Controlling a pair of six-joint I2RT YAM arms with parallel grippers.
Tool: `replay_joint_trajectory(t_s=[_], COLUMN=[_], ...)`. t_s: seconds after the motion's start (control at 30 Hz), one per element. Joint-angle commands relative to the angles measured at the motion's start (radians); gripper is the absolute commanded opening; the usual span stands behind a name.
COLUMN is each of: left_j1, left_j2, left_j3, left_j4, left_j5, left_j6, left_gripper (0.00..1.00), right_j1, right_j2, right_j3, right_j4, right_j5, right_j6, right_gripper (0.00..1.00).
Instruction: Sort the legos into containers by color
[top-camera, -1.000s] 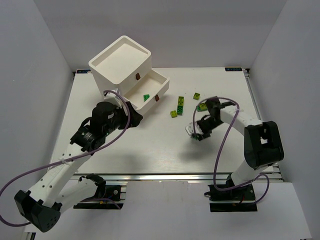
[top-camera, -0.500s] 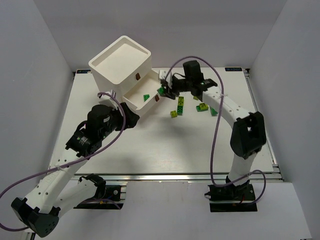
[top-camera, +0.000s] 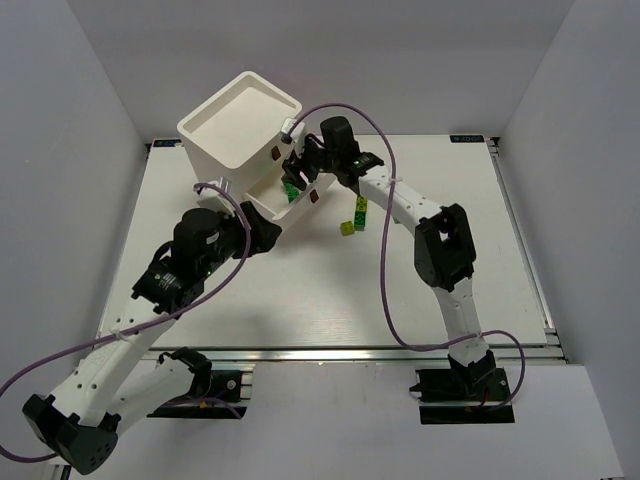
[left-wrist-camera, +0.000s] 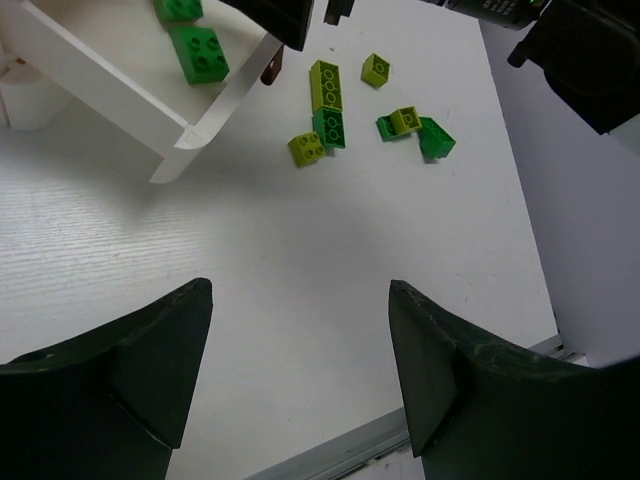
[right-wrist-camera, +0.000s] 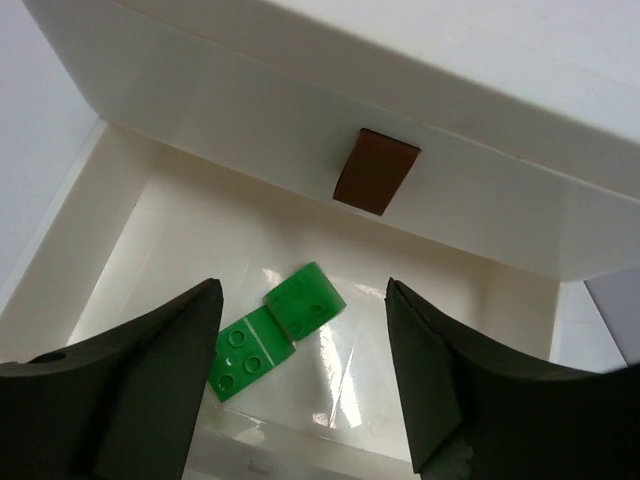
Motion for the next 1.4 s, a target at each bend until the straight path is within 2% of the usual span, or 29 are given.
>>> replay_joint_trajectory(t_s=[0.0,0.17,0.2,0.23,0.27,0.3,0.33,0.37,0.4,0.43,0.47,0.5,0.57,0.6,0.63,0.7,0.73,0.8,0.93,1.03,1.07,1.23,1.37], left_j1=[0.0,0.0,0.0,0.0,0.0,0.0,0.0,0.0,0.0,0.0,0.0,0.0,0.0,0.0,0.0,0.0,0.0,0.0,0.0,0.0,0.0,0.0,0.0], left_j2=[0.012,0.061,0.067,0.079,0.086,0.09,0.093,0.102,0.107,0.113,0.135,0.145,0.188,0.205,0.22,0.267,0.277,0.308,0.343,0.359,0.363,0.356,0.348], left_j3=[-0.012,-0.015,-0.018,-0.018,-0.018,-0.018,-0.021,-0.029,-0.033,-0.035,-0.035,-0.035,-0.021,-0.015,-0.006,0.017,0.023,0.034,0.046,0.056,0.057,0.051,0.042], left_j4=[0.074,0.14,0.152,0.165,0.177,0.198,0.214,0.247,0.264,0.283,0.31,0.321,0.346,0.346,0.346,0.343,0.344,0.355,0.366,0.369,0.369,0.361,0.355], left_j5=[0.042,0.061,0.099,0.104,0.108,0.11,0.111,0.114,0.122,0.139,0.148,0.165,0.217,0.234,0.251,0.28,0.288,0.306,0.337,0.351,0.355,0.357,0.355], left_j6=[-0.011,-0.011,-0.011,-0.009,-0.006,-0.008,-0.006,-0.008,-0.008,-0.006,-0.006,-0.005,0.009,0.014,0.024,0.034,0.041,0.046,0.052,0.054,0.051,0.049,0.046], left_gripper=[0.81,0.73,0.71,0.61,0.56,0.49,0.43,0.37,0.36,0.37,0.44,0.49,0.58,0.67,0.71,0.75,0.76,0.77,0.79,0.79,0.79,0.79,0.79], right_j1=[-0.017,-0.041,-0.046,-0.049,-0.054,-0.078,-0.087,-0.133,-0.15,-0.172,-0.246,-0.268,-0.354,-0.376,-0.394,-0.46,-0.477,-0.523,-0.572,-0.575,-0.577,-0.575,-0.575], right_j2=[-0.037,-0.127,-0.142,-0.179,-0.205,-0.225,-0.271,-0.293,-0.304,-0.319,-0.331,-0.346,-0.415,-0.429,-0.443,-0.449,-0.454,-0.445,-0.357,-0.298,-0.26,-0.172,-0.13], right_j3=[0.047,0.006,-0.003,-0.013,-0.029,-0.096,-0.13,-0.155,-0.17,-0.172,-0.18,-0.238,-0.311,-0.331,-0.344,-0.352,-0.382,-0.392,-0.365,-0.346,-0.323,-0.278,-0.258], right_j4=[0.052,0.084,0.089,0.092,0.097,0.141,0.178,0.173,0.144,0.111,-0.013,-0.049,-0.134,-0.182,-0.237,-0.382,-0.414,-0.504,-0.617,-0.65,-0.672,-0.696,-0.693], right_j5=[0.016,0.011,0.011,0.048,0.094,0.15,0.294,0.363,0.399,0.371,0.343,0.308,0.235,0.217,0.199,0.183,0.179,0.2,0.278,0.327,0.352,0.39,0.381], right_j6=[0.06,0.112,0.113,0.111,0.125,0.214,0.265,0.322,0.385,0.393,0.399,0.399,0.399,0.395,0.374,0.344,0.311,0.266,0.223,0.217,0.221,0.217,0.212], right_gripper=[0.73,0.79,0.81,0.85,0.86,0.77,0.41,0.25,0.14,0.02,0.01,0.03,0.16,0.26,0.5,0.65,0.77,0.88,0.89,0.82,0.76,0.7,0.69])
